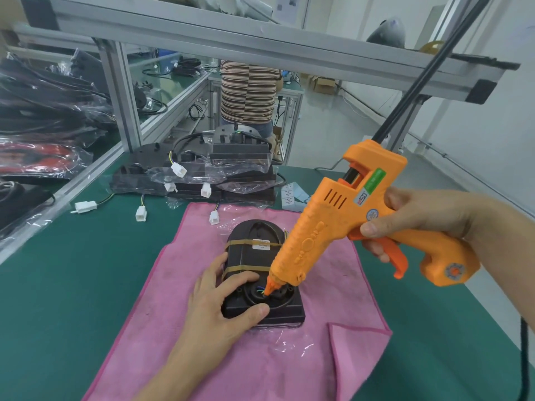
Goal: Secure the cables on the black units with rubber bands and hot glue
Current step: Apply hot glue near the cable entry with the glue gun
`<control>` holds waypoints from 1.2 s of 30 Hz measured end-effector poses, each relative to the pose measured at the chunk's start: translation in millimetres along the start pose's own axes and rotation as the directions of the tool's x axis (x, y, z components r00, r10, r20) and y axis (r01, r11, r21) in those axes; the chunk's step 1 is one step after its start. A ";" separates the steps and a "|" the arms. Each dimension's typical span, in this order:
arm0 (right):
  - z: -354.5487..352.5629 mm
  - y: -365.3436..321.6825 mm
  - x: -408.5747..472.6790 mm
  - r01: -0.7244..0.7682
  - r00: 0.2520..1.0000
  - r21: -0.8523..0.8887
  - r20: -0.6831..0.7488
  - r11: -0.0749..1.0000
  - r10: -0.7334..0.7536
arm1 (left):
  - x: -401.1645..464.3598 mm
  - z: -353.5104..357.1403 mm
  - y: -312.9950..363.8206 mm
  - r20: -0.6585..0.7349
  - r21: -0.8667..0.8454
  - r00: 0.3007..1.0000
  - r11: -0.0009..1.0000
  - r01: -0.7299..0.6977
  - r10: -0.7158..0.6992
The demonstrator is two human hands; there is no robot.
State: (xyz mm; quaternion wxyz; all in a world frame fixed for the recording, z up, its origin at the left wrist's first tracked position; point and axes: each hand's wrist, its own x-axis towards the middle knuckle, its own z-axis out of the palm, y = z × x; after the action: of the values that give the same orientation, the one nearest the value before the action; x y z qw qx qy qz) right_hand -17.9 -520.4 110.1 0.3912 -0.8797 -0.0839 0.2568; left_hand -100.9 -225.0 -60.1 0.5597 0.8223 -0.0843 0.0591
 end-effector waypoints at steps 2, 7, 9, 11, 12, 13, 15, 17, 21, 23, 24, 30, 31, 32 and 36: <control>0.2 0.3 0.4 -0.009 1.000 -0.011 -0.010 1.000 0.009 | -0.2 -0.3 0.4 0.001 0.004 1.000 1.000 0.004 -0.004; 2.0 -1.4 5.3 0.018 1.000 -0.021 -0.023 1.000 -0.018 | -0.1 -0.5 0.0 0.004 0.012 1.000 1.000 0.001 -0.001; 2.1 -3.0 7.0 0.023 0.999 -0.039 -0.030 0.999 -0.025 | 0.1 -0.4 0.1 0.003 0.017 1.000 1.000 -0.001 0.001; 3.2 -3.3 8.4 0.024 0.999 -0.037 -0.026 0.999 -0.025 | 0.1 -0.7 -0.1 0.000 0.019 1.000 1.000 -0.004 0.004; 3.9 -3.2 9.0 0.031 0.999 -0.023 -0.024 0.999 -0.032 | 0.0 -0.6 -0.5 -0.003 0.022 1.000 1.000 -0.005 0.005; 4.4 -2.4 9.5 0.045 0.999 0.002 -0.024 0.999 -0.045 | -0.1 -0.4 -0.8 -0.006 0.024 1.000 1.000 -0.005 0.005; 4.9 -0.9 11.0 0.076 0.997 0.039 -0.025 0.996 -0.075 | -0.4 0.2 -1.4 -0.009 0.018 1.000 1.000 0.003 -0.003; 5.7 -1.3 11.3 0.078 0.997 0.018 -0.028 0.997 -0.077 | -0.6 0.1 -1.3 -0.008 0.006 1.000 1.000 0.005 -0.005; 3.6 0.1 8.6 0.063 0.998 0.038 -0.015 0.997 -0.062 | -0.1 0.1 -1.1 -0.007 0.003 1.000 1.000 -0.002 0.002; 1.9 1.3 6.1 0.069 0.998 0.042 -0.008 0.997 -0.069 | 0.0 0.4 -1.6 -0.003 0.006 1.000 1.000 0.000 0.000; 2.0 1.5 5.1 0.072 0.997 0.053 0.005 0.996 -0.072 | 0.0 0.4 -2.1 -0.006 0.008 1.000 1.000 -0.002 0.002; 9.9 -1.8 -0.6 0.170 0.951 0.278 0.205 0.945 -0.231 | 0.1 0.6 -2.6 -0.008 0.012 1.000 1.000 0.005 -0.005; 10.6 -1.2 0.3 0.171 0.948 0.289 0.211 0.942 -0.236 | -0.2 0.3 -2.9 -0.004 0.014 1.000 1.000 0.008 -0.008; 10.9 0.0 1.2 0.168 0.948 0.297 0.214 0.940 -0.238 | -0.4 0.0 -3.2 -0.001 0.014 1.000 1.000 0.013 -0.013; 12.5 6.2 3.6 0.161 0.948 0.321 0.213 0.933 -0.237 | -0.3 0.0 -2.5 0.001 0.009 1.000 1.000 0.011 -0.011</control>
State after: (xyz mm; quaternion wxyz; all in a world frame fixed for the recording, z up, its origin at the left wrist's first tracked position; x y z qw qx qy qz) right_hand -21.6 -515.4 97.1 0.5305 -0.7580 -0.1814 0.3333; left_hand -100.7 -224.0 -62.5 0.5562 0.8253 -0.0797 0.0561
